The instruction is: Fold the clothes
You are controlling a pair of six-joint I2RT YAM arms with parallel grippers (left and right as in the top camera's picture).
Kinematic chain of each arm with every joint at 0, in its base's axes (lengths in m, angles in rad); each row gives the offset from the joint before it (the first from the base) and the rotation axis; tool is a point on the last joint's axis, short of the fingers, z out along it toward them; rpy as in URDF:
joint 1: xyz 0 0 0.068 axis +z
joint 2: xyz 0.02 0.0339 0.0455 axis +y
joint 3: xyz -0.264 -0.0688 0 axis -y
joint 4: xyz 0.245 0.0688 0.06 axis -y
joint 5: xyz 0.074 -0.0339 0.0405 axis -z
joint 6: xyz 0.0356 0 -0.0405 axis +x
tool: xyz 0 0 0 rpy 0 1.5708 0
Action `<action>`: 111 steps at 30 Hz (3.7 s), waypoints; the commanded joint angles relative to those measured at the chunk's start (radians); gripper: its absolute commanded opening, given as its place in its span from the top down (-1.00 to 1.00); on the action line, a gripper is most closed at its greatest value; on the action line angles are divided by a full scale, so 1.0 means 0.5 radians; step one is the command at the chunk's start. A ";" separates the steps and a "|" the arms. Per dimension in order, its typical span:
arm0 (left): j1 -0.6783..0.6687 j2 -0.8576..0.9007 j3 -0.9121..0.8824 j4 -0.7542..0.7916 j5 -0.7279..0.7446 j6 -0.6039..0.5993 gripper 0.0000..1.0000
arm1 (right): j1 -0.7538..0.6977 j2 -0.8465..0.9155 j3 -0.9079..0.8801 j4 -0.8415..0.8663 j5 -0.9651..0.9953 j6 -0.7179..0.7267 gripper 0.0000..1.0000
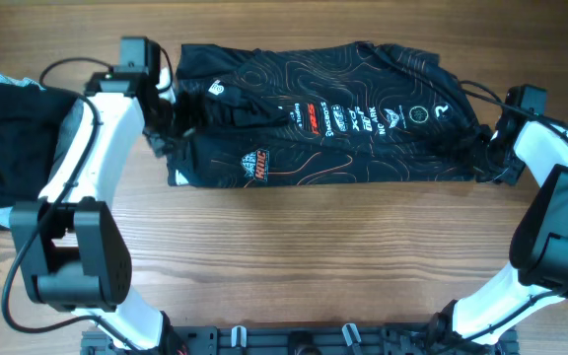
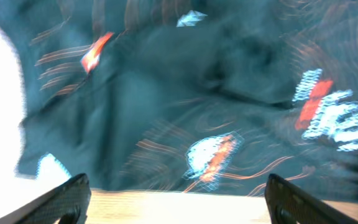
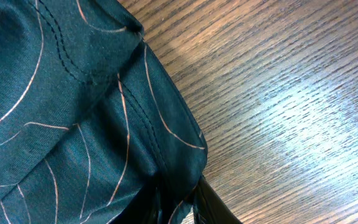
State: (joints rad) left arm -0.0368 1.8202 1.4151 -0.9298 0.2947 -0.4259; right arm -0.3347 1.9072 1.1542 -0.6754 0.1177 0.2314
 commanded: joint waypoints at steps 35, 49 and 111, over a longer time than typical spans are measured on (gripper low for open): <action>0.213 -0.575 -0.649 0.724 -0.330 0.136 -0.43 | -0.040 -0.539 0.092 -0.651 -0.459 -0.196 -0.87; 0.192 0.652 -0.152 1.472 -0.253 0.314 -0.39 | -0.040 -0.539 0.092 -0.666 -0.509 -0.196 -0.87; 0.291 -0.405 -0.143 -0.560 -0.128 0.156 0.92 | 0.070 -0.130 0.698 -0.909 0.208 -0.098 0.91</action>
State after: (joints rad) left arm 0.0994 1.6253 1.3518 -1.0878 0.3336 -0.3500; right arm -0.2726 1.8256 1.5375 -1.0626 0.1188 0.1890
